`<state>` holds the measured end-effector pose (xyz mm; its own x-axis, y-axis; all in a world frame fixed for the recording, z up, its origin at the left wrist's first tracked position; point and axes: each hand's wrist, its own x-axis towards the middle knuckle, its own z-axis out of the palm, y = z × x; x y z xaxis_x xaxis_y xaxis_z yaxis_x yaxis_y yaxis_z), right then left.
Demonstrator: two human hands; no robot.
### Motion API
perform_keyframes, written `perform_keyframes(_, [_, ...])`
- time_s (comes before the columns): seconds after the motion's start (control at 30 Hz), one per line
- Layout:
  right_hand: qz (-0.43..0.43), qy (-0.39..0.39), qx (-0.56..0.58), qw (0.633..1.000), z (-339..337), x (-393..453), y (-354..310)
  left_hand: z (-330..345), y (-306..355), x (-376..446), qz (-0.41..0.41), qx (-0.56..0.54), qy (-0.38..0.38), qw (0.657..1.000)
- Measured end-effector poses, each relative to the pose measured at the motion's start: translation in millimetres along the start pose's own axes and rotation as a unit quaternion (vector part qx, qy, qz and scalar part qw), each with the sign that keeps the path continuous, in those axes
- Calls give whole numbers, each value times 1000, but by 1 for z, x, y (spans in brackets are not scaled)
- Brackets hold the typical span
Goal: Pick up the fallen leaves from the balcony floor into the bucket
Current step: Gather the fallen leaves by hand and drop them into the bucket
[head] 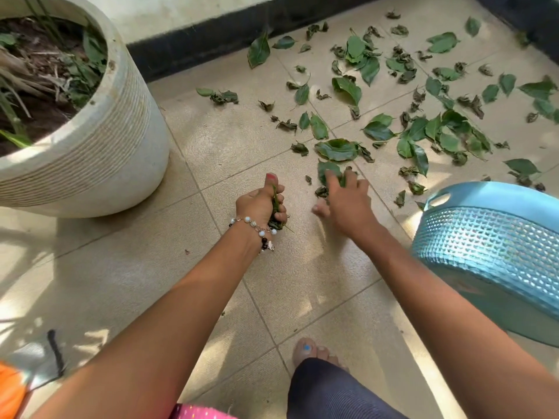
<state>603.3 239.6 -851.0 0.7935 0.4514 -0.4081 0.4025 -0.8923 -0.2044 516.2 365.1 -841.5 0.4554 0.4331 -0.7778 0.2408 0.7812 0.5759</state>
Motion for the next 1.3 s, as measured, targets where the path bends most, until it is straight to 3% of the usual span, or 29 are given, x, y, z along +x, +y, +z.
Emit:
perform_keyframes(0.17, [-88, 4, -85, 992, 1, 5, -13, -5, 1, 6, -11, -9, 6, 1000])
perform_keyframes(0.3, [-182, 92, -135, 970, 8, -6, -15, -6, 0, 7, -16, -12, 9, 1000])
perform_keyframes(0.4, [-224, 116, -149, 956, 20, -16, -7, -3, -5, 5, -9, -14, 9, 1000])
perform_keyframes(0.47, [-195, 133, -53, 970, 18, -19, -2, -2, -9, 5, 8, 1, 9, 1000])
perform_keyframes(0.53, [-128, 114, 159, 972, 5, -24, -1, -4, -13, 3, 29, 29, 5, 999])
perform_keyframes(0.63, [-110, -15, 454, 884, -25, -42, -4, -4, -18, 0, 50, 86, 10, 995])
perform_keyframes(0.7, [-147, -83, 499, 850, -38, -53, -10, -2, -18, -3, 39, 109, 17, 993])
perform_keyframes(0.77, [-159, -126, 483, 852, -40, -59, -17, 2, -16, -7, -27, 89, -19, 995])
perform_keyframes(0.87, [-116, -103, 455, 877, -32, -57, -24, 6, -15, -15, -119, -9, -70, 990])
perform_keyframes(0.97, [-104, -24, 310, 945, -27, -58, -29, 7, -15, -19, -120, -41, -87, 988])
perform_keyframes(1.07, [-183, 49, 190, 963, -19, -66, -40, 9, -16, -17, -93, -4, -56, 994])
perform_keyframes(1.13, [-236, 26, 133, 962, -12, -71, -47, 7, -18, -12, -76, 18, -13, 997])
perform_keyframes(1.23, [-265, -52, 80, 960, -16, -74, -45, 4, -18, -10, -79, 7, -6, 997])
perform_keyframes(1.3, [-253, -40, 86, 963, -19, -75, -40, 6, -14, -12, -92, -7, 5, 996])
